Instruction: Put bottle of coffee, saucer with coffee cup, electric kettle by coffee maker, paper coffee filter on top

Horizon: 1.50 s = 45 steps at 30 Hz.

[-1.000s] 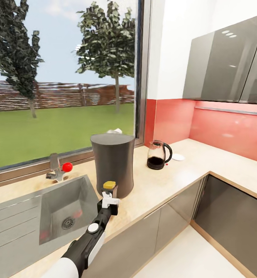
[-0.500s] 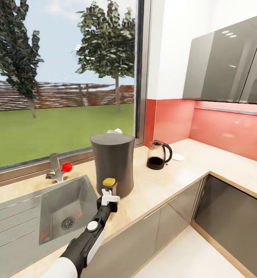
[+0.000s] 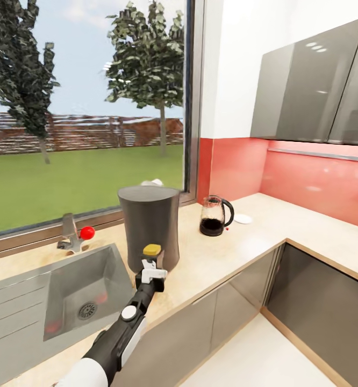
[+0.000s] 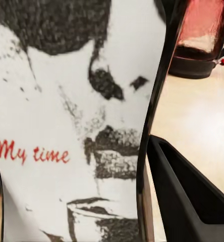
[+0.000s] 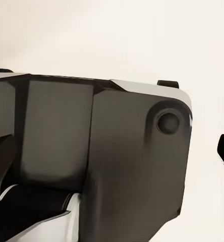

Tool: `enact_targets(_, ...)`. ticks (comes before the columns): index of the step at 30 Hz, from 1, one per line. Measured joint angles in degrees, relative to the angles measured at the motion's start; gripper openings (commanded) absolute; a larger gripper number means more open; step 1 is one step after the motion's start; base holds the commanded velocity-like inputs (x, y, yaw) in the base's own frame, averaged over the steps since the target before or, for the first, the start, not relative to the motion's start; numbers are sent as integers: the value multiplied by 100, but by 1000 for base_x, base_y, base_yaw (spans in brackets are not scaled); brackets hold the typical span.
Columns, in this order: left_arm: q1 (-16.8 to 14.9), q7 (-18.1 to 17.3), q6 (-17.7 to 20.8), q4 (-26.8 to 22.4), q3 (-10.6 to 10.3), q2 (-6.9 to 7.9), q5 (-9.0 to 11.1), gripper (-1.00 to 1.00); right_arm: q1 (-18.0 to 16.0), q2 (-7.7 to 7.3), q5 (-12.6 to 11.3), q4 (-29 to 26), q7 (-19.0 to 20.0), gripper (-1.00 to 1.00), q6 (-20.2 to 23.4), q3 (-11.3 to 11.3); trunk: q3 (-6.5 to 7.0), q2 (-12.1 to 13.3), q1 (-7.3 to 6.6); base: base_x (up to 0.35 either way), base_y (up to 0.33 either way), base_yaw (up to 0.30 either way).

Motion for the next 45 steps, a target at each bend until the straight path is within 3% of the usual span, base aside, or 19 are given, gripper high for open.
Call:
enact_targets(13,11,5,-26,139,7,-1,86,-100,0,8,17,7,0,100,0,7,0,0,0,0,-84,99)
enact_targets(19,83,7,-48,181,35,3,64,-100,0,8,17,7,0,100,0,7,0,0,0,0,0,5)
enact_targets(26,116,5,-334,452,46,7,47,-100,-1,1,16,14,0,100,0,8,0,0,0,0,0,0)
enact_targets(45,117,4,-361,499,61,16,58,-100,1,0,17,16,0,100,0,8,0,0,0,47,0,0)
